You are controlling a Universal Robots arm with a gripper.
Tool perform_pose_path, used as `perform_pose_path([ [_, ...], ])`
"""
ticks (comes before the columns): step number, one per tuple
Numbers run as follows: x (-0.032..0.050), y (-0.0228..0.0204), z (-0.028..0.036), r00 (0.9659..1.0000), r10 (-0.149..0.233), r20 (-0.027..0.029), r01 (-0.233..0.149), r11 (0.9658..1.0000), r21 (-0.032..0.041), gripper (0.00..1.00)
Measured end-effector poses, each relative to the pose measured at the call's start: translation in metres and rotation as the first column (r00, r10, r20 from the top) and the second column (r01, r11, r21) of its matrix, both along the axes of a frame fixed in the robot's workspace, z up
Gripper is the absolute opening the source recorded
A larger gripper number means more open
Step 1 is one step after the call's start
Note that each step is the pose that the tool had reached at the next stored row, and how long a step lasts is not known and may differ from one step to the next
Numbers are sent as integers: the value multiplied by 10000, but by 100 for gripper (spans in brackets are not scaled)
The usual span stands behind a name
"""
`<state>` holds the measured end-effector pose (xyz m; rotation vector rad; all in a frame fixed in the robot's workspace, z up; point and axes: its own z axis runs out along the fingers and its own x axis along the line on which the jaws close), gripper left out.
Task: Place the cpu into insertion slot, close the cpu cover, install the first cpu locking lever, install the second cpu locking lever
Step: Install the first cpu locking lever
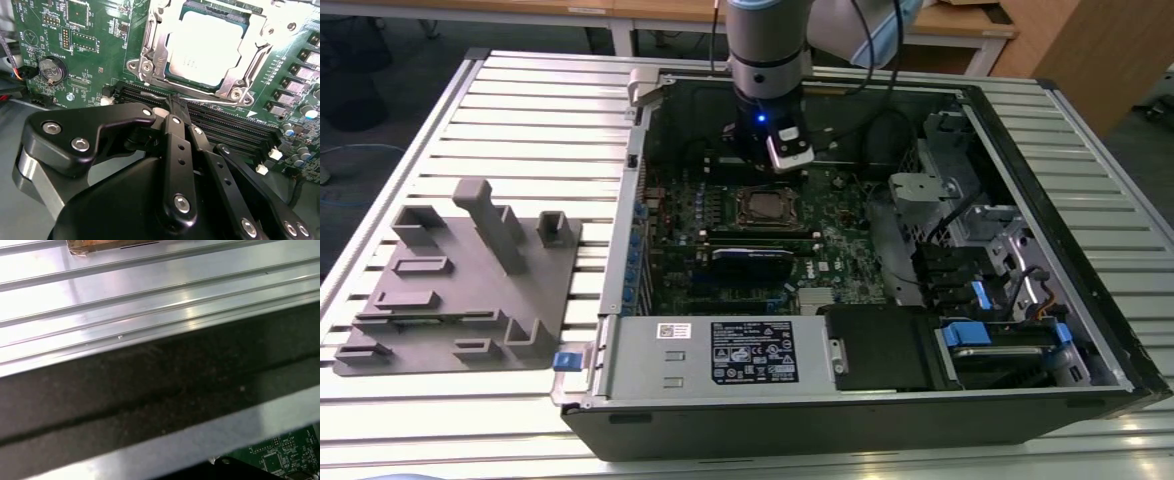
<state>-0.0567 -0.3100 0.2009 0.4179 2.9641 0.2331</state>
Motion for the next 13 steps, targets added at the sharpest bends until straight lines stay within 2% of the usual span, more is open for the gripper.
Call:
perform_pose_path([
  [7,-13,8,-12,10000,0,32,0,10000,0,11],
  [13,-27,14,-23,10000,0,91,0,10000,0,11],
])
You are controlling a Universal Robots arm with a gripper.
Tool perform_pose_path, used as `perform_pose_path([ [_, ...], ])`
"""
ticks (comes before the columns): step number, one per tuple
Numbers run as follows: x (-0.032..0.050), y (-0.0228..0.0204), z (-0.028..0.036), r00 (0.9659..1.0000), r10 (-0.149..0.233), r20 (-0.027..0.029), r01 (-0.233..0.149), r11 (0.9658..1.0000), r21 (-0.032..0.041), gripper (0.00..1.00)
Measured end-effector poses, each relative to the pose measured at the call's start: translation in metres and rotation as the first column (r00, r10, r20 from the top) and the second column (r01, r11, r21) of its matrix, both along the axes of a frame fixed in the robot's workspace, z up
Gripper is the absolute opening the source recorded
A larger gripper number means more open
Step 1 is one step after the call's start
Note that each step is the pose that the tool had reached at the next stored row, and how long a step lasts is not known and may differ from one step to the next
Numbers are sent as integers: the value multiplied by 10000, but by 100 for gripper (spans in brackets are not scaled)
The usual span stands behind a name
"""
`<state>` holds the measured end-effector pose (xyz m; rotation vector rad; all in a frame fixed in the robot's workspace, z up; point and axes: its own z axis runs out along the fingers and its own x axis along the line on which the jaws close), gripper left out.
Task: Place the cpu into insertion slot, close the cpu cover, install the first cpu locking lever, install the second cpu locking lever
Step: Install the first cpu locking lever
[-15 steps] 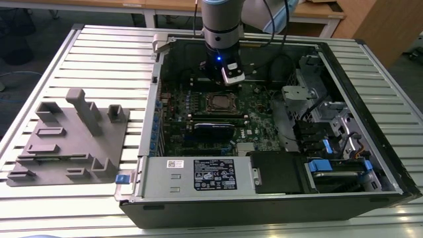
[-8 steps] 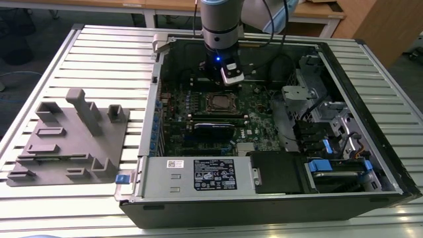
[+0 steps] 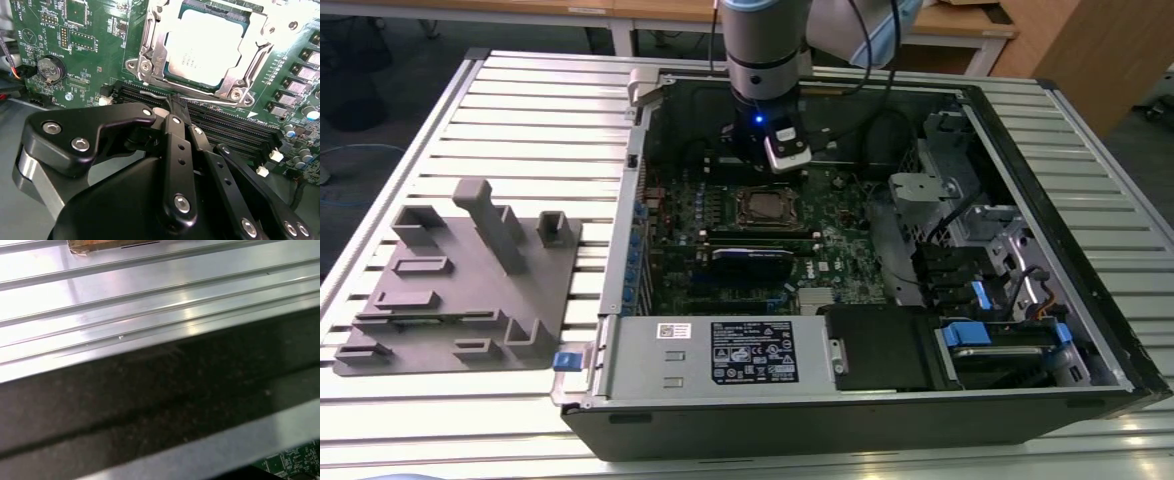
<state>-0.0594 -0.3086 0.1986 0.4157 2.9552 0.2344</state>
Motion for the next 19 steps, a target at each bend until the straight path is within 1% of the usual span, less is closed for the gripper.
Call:
perform_pose_path([
  [6,-8,2,-5,10000,-1,33,1,10000,1,11],
  [9,-8,3,-8,10000,-1,73,1,10000,0,11],
  [12,-7,2,-10,9999,0,116,0,10000,-18,11],
  [15,-6,3,-12,9999,-1,160,2,10000,-61,11],
  [19,-6,1,-12,9997,2,241,2,9999,-168,11],
])
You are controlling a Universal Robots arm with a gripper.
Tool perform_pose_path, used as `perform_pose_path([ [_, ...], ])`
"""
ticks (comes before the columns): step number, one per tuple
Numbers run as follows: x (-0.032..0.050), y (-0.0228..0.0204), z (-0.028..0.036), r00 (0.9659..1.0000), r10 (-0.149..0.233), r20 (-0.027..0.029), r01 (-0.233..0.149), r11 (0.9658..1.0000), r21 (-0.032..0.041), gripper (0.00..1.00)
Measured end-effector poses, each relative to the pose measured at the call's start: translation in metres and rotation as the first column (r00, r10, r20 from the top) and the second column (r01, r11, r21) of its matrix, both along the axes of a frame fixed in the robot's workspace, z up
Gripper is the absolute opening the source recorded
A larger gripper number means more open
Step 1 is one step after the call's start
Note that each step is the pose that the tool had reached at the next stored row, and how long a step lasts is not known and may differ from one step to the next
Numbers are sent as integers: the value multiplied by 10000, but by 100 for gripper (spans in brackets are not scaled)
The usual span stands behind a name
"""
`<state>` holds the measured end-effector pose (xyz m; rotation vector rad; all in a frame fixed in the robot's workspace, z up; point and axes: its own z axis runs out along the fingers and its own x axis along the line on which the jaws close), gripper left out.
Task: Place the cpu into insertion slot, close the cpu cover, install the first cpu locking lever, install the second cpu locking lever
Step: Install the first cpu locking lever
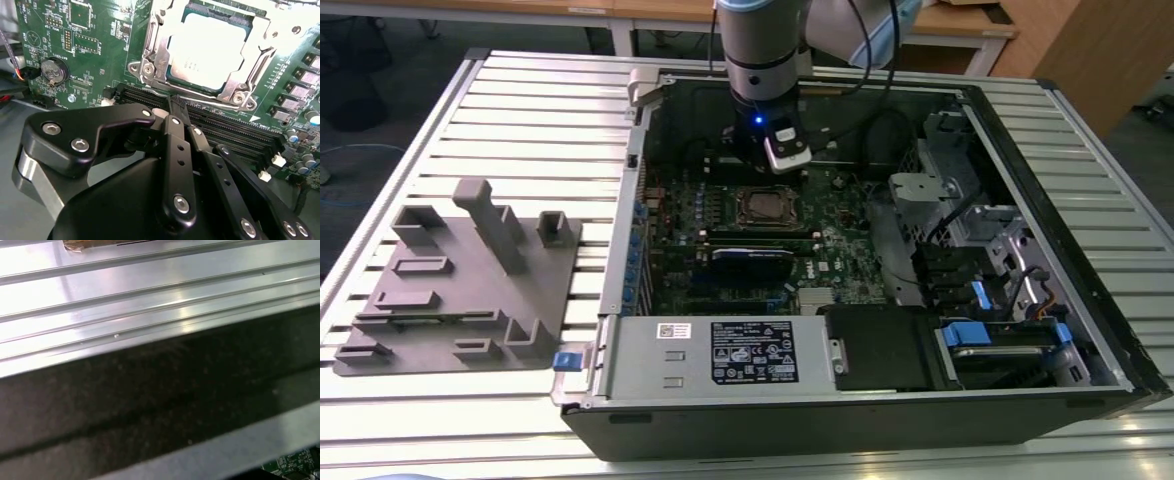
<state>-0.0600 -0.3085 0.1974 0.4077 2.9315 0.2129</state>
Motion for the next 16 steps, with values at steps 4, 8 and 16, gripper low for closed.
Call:
perform_pose_path([
  [4,0,-1,1,10000,2,37,-2,10000,-42,11],
  [8,0,-1,0,10000,1,42,0,10000,-44,11],
  [16,0,1,-6,10000,0,75,0,10000,-44,11],
])
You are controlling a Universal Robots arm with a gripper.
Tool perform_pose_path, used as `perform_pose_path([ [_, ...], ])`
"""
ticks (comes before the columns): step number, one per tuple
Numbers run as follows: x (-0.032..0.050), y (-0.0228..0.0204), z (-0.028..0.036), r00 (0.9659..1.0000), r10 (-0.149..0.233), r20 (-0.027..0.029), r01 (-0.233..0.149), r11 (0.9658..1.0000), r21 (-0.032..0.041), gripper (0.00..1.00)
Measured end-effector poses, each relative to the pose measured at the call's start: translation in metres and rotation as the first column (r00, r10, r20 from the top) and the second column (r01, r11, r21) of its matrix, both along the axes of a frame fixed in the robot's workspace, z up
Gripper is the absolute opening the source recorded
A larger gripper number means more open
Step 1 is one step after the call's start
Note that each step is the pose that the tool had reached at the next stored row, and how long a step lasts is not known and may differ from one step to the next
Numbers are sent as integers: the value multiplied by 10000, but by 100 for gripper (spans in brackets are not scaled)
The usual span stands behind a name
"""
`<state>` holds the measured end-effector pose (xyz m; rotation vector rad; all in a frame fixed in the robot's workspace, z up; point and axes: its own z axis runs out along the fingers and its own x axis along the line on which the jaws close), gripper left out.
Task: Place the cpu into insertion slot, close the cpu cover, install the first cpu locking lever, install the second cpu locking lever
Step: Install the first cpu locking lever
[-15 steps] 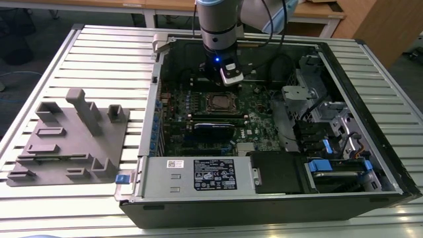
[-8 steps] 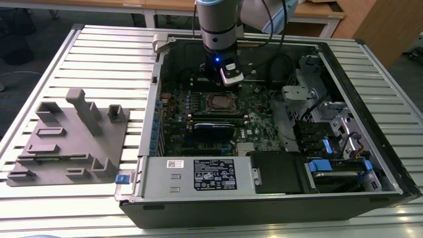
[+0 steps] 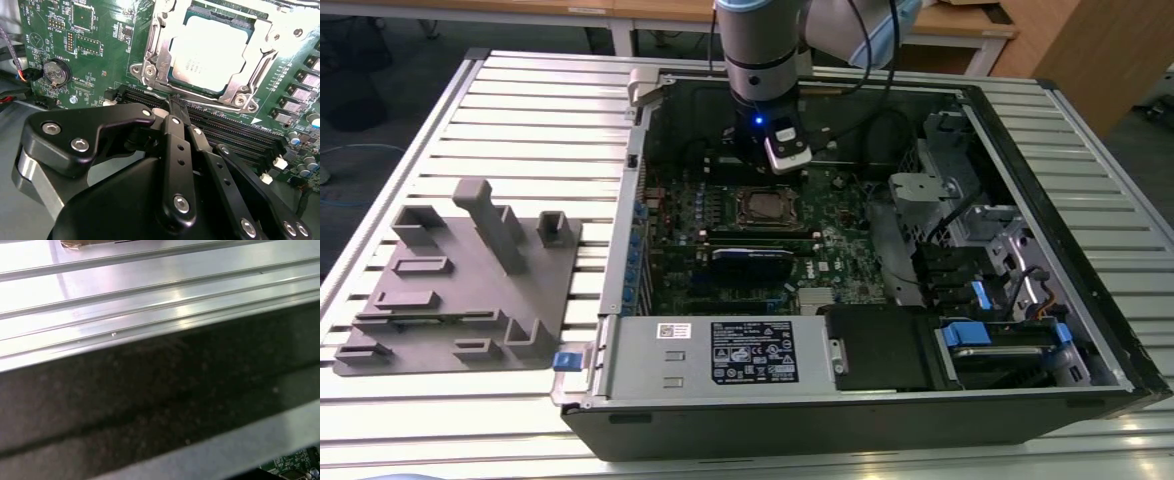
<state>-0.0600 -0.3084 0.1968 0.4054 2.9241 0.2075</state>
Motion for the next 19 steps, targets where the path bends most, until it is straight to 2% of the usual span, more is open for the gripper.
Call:
perform_pose_path([
  [12,-2,3,8,10000,-5,-1,5,10000,1,11],
  [19,-5,4,8,10000,-14,-2,14,10000,34,11],
])
